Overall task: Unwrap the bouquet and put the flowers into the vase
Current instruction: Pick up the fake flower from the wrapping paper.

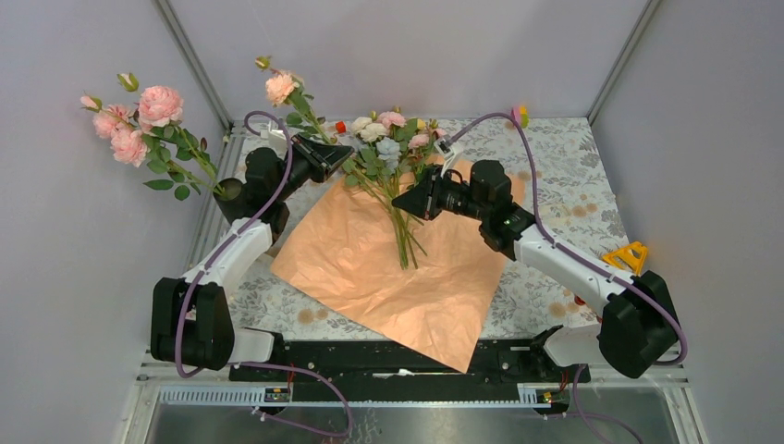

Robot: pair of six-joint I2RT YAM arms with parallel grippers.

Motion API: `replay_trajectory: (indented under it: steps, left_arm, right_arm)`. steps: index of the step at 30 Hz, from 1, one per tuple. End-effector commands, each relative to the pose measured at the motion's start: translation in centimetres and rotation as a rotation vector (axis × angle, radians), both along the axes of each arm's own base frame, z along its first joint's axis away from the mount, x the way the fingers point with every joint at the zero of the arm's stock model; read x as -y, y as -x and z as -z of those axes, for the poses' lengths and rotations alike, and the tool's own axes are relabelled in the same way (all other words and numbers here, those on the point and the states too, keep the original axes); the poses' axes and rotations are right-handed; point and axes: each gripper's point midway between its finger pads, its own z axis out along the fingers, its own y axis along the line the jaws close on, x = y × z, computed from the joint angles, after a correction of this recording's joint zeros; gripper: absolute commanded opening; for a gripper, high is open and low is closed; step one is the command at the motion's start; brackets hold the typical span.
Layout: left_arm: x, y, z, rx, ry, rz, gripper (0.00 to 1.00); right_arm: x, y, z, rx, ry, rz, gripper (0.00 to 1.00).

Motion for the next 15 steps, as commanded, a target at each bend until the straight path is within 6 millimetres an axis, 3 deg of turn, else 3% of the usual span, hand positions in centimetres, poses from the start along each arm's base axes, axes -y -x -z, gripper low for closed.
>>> replay_trajectory:
  steps: [1,9,15]
  left_arm:
    - [-0.4,-0.5,-3.0,0.118,-0.006,-0.025,0.01]
    - [-0.4,-0.2,-3.3,0.144,-0.032,-0.019,0.00]
    - [-0.5,0.3,-4.1,0.202,-0.104,-0.012,0.00]
  right_arm:
    - [0.0,1.5,-2.5,0.095,-0.033,-0.038,0.00]
    - [0.2,1.6,-1.9,0.084,-0.021,-0.034,0.00]
    - [0.3,1.5,-2.0,0.089,-0.020,-0.029,0.46]
